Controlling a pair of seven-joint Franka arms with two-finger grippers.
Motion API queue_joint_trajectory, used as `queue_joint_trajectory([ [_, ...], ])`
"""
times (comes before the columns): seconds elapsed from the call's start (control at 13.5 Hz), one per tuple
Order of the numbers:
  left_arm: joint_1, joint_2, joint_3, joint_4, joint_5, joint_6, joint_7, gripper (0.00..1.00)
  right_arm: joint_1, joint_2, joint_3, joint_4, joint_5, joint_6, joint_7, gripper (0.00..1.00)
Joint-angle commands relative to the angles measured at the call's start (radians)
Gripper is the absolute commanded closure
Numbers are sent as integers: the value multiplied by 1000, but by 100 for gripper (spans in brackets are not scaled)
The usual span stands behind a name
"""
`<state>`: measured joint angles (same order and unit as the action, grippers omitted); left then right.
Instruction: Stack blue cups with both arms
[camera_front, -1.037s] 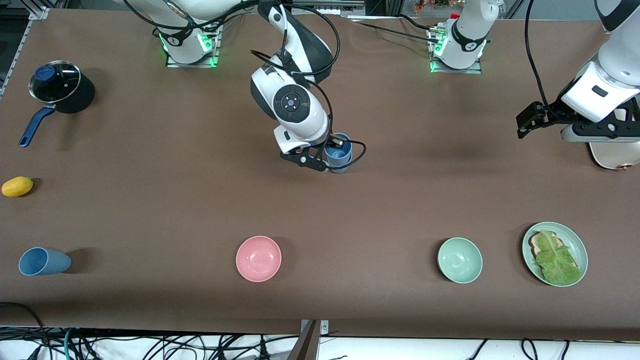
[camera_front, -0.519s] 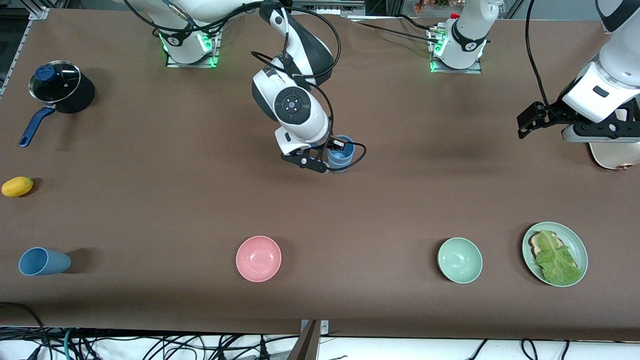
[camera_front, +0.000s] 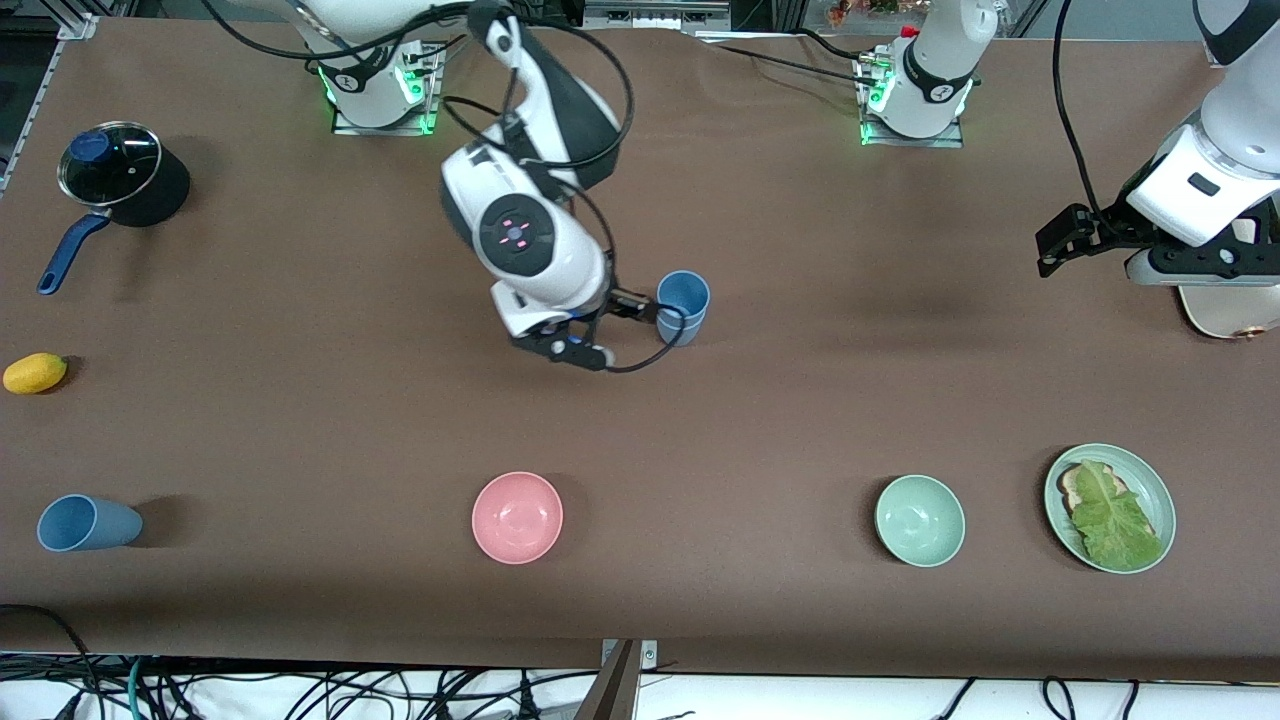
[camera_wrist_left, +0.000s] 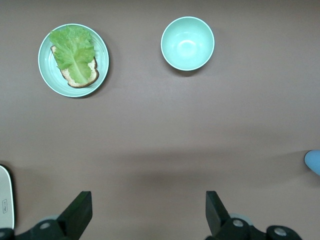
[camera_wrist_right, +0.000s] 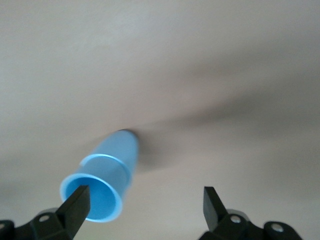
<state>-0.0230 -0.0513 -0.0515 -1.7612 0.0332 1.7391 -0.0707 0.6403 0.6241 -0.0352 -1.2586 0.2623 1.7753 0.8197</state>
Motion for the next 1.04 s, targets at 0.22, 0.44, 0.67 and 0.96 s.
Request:
queue_joint_trajectory([
  [0.22,8,-2,-1,0,-10,-15,25,0,-25,-82,-162,-13,-118,-227,-307,0],
  [0.44,8,-2,-1,0,-10,-15,25,0,-25,-121,-267,-50,-118,-258,-431,0],
  [0.67,9,-2,-1,0,-10,-16,25,0,-27,-138,-351,-67,-115,-275,-529,0],
  [0.96,9,-5,5,2,-10,-30,23,0,-133,-257,-303,-188,-150,-238,-559,0],
])
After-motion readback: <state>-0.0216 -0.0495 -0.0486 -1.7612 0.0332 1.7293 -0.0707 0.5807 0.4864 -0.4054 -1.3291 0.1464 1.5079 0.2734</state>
